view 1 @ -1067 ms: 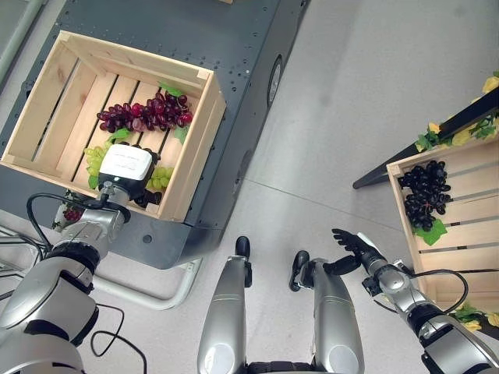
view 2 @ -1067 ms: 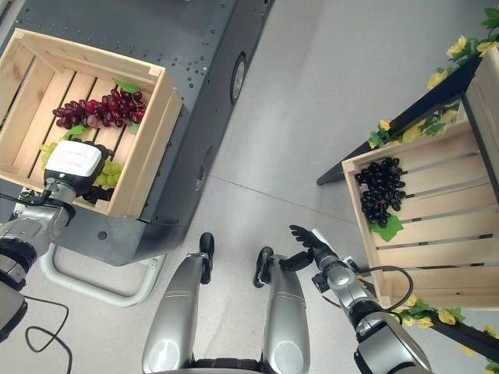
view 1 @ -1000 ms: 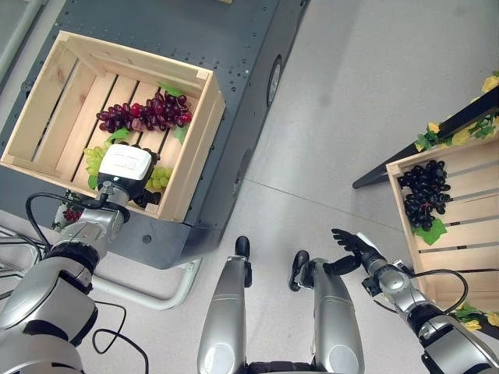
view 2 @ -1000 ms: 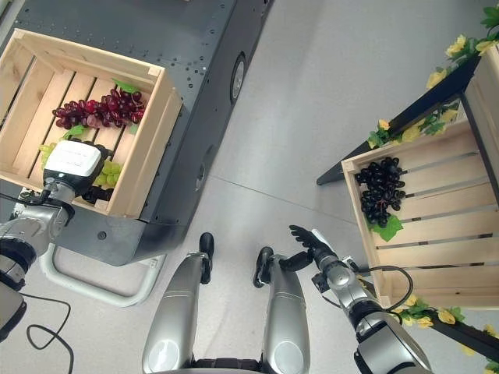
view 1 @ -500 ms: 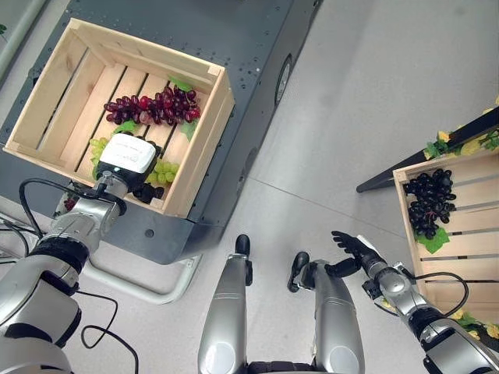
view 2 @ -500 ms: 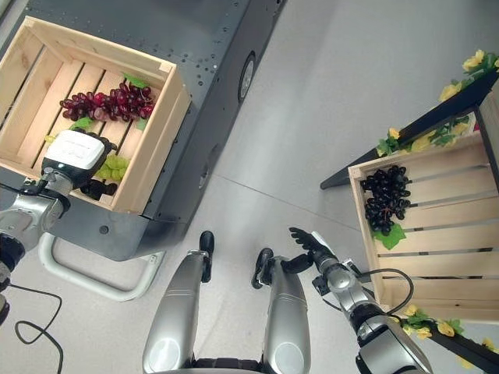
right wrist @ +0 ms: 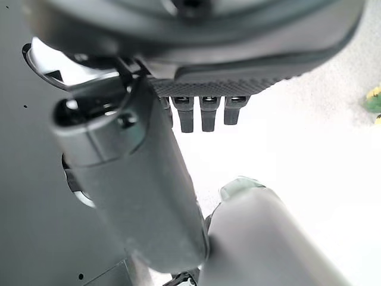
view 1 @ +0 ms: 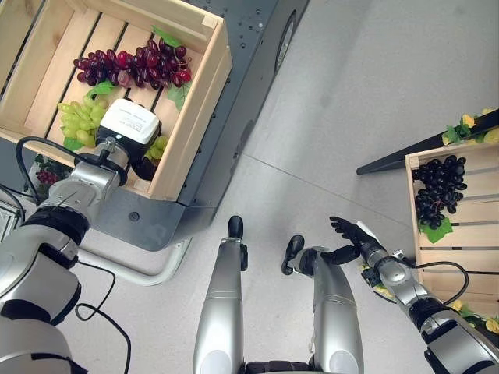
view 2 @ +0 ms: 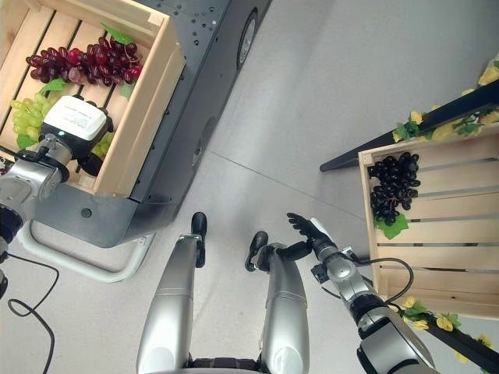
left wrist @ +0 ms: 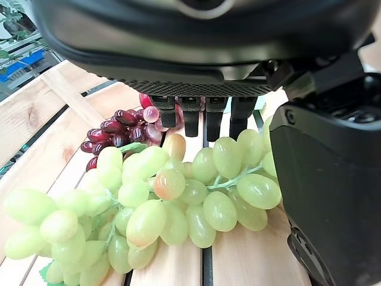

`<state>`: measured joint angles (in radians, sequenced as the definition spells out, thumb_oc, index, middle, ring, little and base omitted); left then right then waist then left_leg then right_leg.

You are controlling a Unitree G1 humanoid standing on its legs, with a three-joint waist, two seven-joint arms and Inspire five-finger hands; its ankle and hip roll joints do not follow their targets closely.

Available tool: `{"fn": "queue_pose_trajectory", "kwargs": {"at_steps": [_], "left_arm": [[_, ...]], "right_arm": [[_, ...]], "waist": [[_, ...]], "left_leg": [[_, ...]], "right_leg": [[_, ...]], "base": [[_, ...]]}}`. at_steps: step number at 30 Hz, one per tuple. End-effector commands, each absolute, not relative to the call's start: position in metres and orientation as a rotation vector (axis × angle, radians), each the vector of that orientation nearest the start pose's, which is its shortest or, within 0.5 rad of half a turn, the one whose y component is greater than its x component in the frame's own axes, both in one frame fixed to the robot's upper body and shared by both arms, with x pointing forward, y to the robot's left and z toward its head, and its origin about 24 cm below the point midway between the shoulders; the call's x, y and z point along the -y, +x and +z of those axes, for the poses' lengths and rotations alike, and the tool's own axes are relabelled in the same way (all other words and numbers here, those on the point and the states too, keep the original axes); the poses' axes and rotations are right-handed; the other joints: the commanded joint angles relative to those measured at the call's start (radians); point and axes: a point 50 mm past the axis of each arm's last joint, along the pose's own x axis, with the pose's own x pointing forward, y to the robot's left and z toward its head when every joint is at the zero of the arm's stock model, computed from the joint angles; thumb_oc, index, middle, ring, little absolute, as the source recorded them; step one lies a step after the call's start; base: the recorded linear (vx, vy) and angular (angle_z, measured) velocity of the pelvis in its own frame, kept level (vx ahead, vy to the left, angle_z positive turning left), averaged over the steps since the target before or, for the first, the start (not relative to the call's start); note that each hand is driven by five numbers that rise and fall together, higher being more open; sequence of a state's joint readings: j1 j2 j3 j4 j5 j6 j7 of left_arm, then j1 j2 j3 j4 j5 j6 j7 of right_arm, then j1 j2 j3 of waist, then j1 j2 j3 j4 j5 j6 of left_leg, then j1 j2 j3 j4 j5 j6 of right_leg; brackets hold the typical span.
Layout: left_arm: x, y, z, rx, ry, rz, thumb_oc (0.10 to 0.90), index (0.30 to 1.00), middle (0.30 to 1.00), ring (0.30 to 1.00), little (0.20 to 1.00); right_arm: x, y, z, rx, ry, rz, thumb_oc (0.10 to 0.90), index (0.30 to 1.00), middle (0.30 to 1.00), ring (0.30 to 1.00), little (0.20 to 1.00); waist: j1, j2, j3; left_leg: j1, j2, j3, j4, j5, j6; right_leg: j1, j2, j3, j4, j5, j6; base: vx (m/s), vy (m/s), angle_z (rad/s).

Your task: Pick up the fruits from the basket on one side to the basket on the other side

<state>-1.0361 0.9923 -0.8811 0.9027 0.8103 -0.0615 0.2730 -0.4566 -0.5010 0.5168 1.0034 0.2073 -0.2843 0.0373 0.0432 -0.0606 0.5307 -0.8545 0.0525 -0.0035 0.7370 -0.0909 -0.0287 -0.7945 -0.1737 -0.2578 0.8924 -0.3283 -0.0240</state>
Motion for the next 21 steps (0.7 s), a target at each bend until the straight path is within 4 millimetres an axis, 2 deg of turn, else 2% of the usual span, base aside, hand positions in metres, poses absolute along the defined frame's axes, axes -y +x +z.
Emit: {"fn": "queue_pose_trajectory", "kwargs": {"at_steps": [1,2,3,4,5,6,7,10,16,21], "left_arm": [[-0.359,0.355,0.204,-0.249,2.238,0.239,0.8,0.9,0.9,0.9,0.9],[-0.361,0.355,0.195,-0.313,2.246,0.211,0.8,0.9,0.9,0.9,0.9],[-0.361,0.355,0.194,-0.317,2.247,0.209,0.8,0.9,0.9,0.9,0.9],[-0.363,0.354,0.186,-0.371,2.239,0.2,0.711,0.766,0.766,0.766,0.766],[-0.364,0.353,0.184,-0.381,2.239,0.198,0.576,0.564,0.564,0.564,0.564],[-0.365,0.352,0.18,-0.397,2.239,0.194,0.417,0.326,0.326,0.326,0.326],[-0.367,0.351,0.177,-0.425,2.238,0.194,0.4,0.3,0.3,0.3,0.3],[-0.372,0.35,0.176,-0.473,2.242,0.209,0.4,0.3,0.3,0.3,0.3],[-0.372,0.351,0.183,-0.462,2.243,0.233,0.4,0.3,0.3,0.3,0.3],[-0.365,0.355,0.19,-0.359,2.228,0.252,0.4,0.3,0.3,0.3,0.3]], "right_arm": [[0.235,0.283,-0.034,-0.383,-0.513,0.23,0.8,0.9,0.9,0.9,0.9],[0.231,0.288,-0.03,-0.366,-0.508,0.231,0.8,0.9,0.9,0.9,0.9],[0.23,0.288,-0.03,-0.364,-0.508,0.231,0.8,0.9,0.9,0.9,0.9],[0.228,0.291,-0.027,-0.347,-0.502,0.233,0.8,0.9,0.9,0.9,0.9],[0.227,0.292,-0.026,-0.343,-0.501,0.234,0.8,0.9,0.9,0.9,0.9],[0.226,0.294,-0.024,-0.334,-0.501,0.237,0.8,0.9,0.9,0.9,0.9],[0.224,0.296,-0.022,-0.327,-0.501,0.241,0.8,0.9,0.9,0.9,0.9],[0.223,0.3,-0.018,-0.317,-0.509,0.246,0.8,0.9,0.9,0.9,0.9],[0.228,0.304,-0.015,-0.319,-0.507,0.216,0.8,0.9,0.9,0.9,0.9],[0.23,0.301,-0.016,-0.31,-0.504,0.213,0.8,0.9,0.9,0.9,0.9]], "waist": [[-0.011,-0.006,-0.011],[-0.014,-0.006,-0.011],[-0.015,-0.006,-0.011],[-0.017,-0.006,-0.011],[-0.018,-0.006,-0.011],[-0.019,-0.007,-0.011],[-0.021,-0.009,-0.011],[-0.027,-0.012,-0.011],[-0.027,-0.01,-0.011],[-0.022,0.003,-0.011]], "left_leg": [[0.03,0.0,0.031,0.005,-0.065,0.056],[0.024,-0.001,0.03,0.001,-0.063,0.054],[0.023,-0.001,0.03,0.001,-0.063,0.054],[0.016,-0.001,0.03,0.005,-0.065,0.053],[0.015,0.0,0.03,0.005,-0.065,0.053],[0.013,0.001,0.031,0.004,-0.064,0.052],[0.012,0.003,0.032,0.002,-0.063,0.051],[0.015,0.007,0.034,-0.009,-0.057,0.047],[0.027,0.008,0.035,-0.024,-0.052,0.044],[0.062,0.004,0.038,-0.043,-0.054,0.043]], "right_leg": [[0.027,0.013,0.055,-0.045,0.089,0.016],[0.019,0.013,0.055,-0.045,0.09,0.017],[0.018,0.013,0.056,-0.044,0.09,0.017],[0.009,0.012,0.057,-0.04,0.088,0.017],[0.009,0.013,0.057,-0.04,0.089,0.017],[0.007,0.013,0.056,-0.042,0.089,0.017],[0.005,0.013,0.056,-0.043,0.09,0.016],[0.007,0.014,0.054,-0.053,0.093,0.017],[0.018,0.013,0.048,-0.064,0.094,0.015],[0.045,0.01,0.051,-0.081,0.101,0.022]], "base": [[-0.01,0.045,-0.01],[-0.01,0.031,0.01],[0.0,0.04,0.02],[0.0,0.0,0.0],[0.0,0.034,-0.04],[-0.01,0.024,-0.06],[-0.01,0.019,-0.08],[-0.01,0.004,-0.03],[0.0,-0.006,0.0],[0.0,0.0,0.0]]}}
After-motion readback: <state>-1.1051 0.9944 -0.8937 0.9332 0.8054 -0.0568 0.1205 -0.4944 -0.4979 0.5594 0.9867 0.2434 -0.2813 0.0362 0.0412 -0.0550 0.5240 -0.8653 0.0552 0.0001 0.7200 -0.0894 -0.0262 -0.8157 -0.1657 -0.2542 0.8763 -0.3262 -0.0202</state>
